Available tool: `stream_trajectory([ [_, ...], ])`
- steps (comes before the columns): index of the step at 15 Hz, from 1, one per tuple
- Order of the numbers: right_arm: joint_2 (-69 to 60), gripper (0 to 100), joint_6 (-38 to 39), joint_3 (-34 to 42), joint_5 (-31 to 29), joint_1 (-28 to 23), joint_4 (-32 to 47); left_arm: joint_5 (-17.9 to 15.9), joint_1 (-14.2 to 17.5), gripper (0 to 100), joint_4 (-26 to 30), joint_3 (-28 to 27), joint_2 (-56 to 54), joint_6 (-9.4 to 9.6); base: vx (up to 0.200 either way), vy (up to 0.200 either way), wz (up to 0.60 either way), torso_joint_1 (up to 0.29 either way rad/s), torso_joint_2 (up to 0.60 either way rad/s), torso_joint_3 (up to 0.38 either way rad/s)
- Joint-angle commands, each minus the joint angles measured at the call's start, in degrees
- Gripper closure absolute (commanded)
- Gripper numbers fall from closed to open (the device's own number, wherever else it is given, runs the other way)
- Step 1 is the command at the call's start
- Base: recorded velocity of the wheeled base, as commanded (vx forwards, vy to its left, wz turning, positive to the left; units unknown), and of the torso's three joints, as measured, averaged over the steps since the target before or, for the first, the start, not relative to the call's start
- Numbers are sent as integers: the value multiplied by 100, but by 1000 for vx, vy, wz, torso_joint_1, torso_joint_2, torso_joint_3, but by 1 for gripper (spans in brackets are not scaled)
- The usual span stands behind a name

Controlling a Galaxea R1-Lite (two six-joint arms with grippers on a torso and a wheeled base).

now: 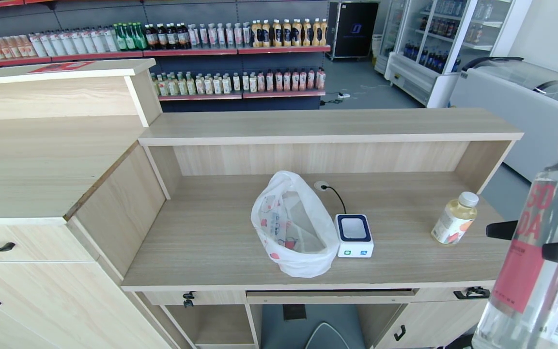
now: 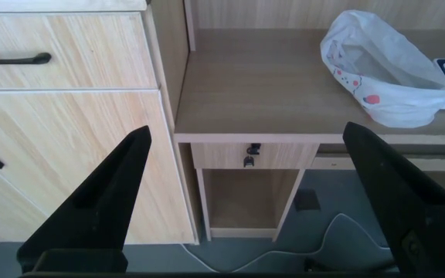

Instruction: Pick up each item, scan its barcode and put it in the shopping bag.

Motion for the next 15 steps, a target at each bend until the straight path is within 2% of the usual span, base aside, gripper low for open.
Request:
stream_trajectory([
  [1, 32, 100, 0, 0, 4, 5, -8, 4, 1, 0, -1, 0, 9, 0, 0, 0, 0, 0, 0, 0],
  [8, 93, 100, -53, 0, -22, -3, -17, 4, 1, 0, -1, 0, 9, 0, 0, 0, 0, 0, 0, 0],
  [9, 304, 100, -132, -79, -286, -12, -166, 4, 1, 0, -1, 0, 9, 0, 0, 0, 0, 0, 0, 0],
  [10, 630, 100, -369, -150, -1165, -109, -561, 4, 1, 0, -1, 0, 9, 0, 0, 0, 0, 0, 0, 0],
  [11, 1113, 100, -686, -194, -2342, -267, -1142, 4, 1, 0, -1, 0, 9, 0, 0, 0, 0, 0, 0, 0],
  [13, 1781, 100, -782, -220, -4197, -592, -1950, 4, 1, 0, -1, 0, 9, 0, 0, 0, 0, 0, 0, 0],
  [14, 1842, 100, -844, -150, -4452, -654, -2152, 4, 1, 0, -1, 0, 9, 0, 0, 0, 0, 0, 0, 0],
  [15, 2027, 100, -1512, 35, -4759, -838, -2618, 4, 1, 0, -1, 0, 9, 0, 0, 0, 0, 0, 0, 0],
])
